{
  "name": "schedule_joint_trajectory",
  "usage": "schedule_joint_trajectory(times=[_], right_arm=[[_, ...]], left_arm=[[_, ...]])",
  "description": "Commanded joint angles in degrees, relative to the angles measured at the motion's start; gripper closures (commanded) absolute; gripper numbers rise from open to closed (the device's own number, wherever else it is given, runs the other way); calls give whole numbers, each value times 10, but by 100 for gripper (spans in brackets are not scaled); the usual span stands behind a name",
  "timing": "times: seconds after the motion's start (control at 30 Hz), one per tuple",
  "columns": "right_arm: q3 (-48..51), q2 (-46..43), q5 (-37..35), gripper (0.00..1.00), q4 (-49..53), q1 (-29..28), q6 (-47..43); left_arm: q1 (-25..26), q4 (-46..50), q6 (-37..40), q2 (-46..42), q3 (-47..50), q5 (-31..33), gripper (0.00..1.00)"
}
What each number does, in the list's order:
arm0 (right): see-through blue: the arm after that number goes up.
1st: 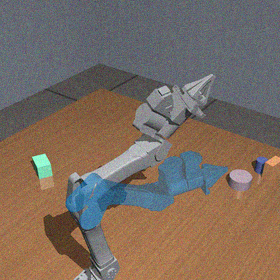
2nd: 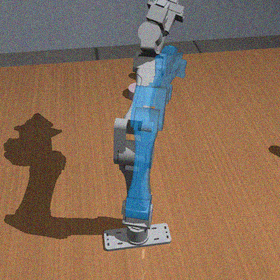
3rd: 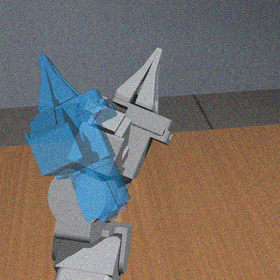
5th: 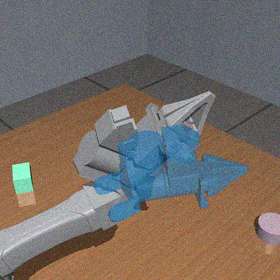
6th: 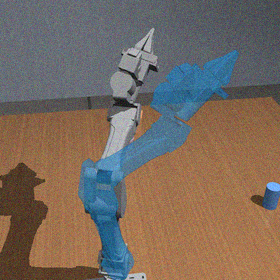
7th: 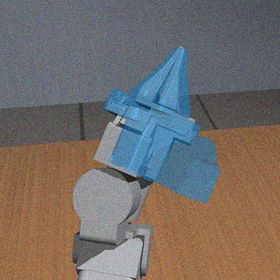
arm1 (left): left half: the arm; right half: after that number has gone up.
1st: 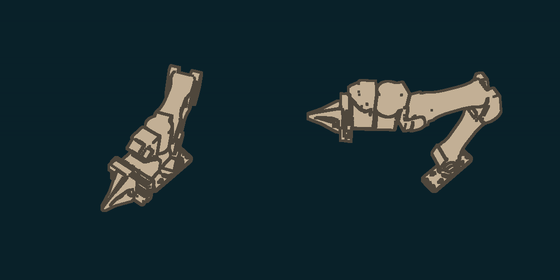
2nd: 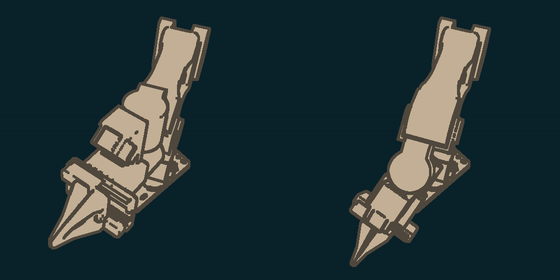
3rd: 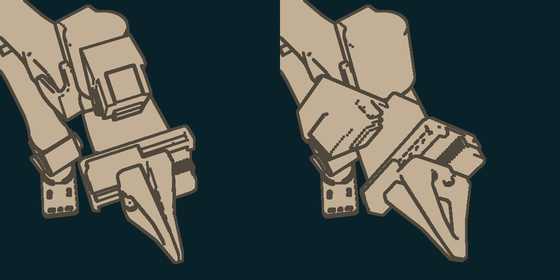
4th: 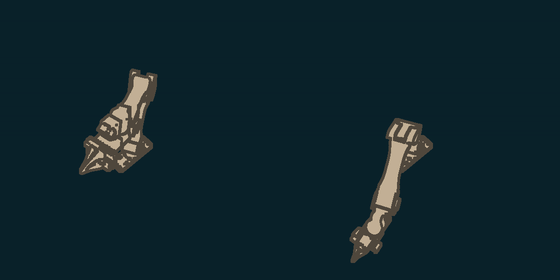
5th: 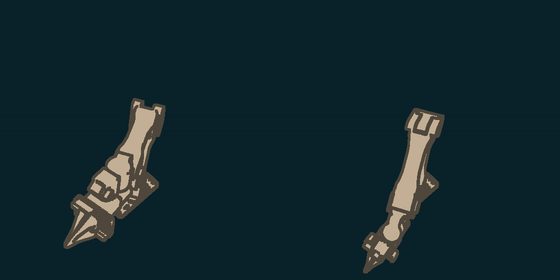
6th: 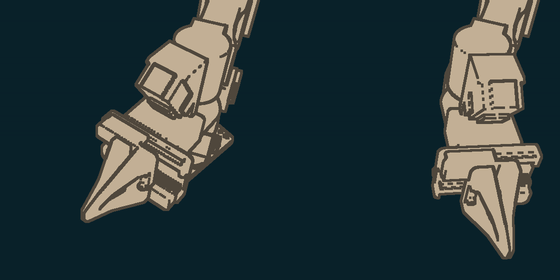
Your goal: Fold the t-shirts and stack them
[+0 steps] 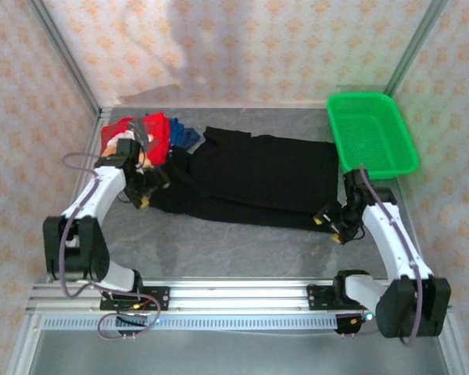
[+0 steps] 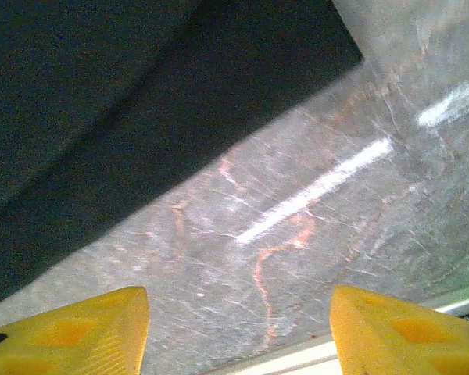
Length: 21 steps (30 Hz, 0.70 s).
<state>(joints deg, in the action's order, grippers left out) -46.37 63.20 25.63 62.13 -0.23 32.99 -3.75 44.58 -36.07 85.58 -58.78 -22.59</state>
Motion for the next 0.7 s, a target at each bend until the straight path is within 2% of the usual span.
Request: schedule_joint_trajectory(times=[0.0, 0.3, 0.37, 0.47, 0.57, 0.67], right_arm=[[20, 39, 9, 40, -66, -4, 23], [3, 195, -54, 39, -165, 5, 22], [-4, 221, -67, 40, -174, 10, 21], [-16, 254, -93, 50, -180, 15, 22], [-26, 270, -126, 66, -186, 14, 32], [-32, 275, -124, 88, -178, 15, 32]], left_arm=[[-1, -85, -16, 25, 16, -14, 22], [-2, -188, -33, 125, 12, 8, 24], [-2, -204, -36, 144, 5, 14, 27], [-1, -205, -36, 175, -10, 30, 35], [1, -189, -24, 200, -29, 43, 54], [1, -128, -9, 206, -42, 71, 87]])
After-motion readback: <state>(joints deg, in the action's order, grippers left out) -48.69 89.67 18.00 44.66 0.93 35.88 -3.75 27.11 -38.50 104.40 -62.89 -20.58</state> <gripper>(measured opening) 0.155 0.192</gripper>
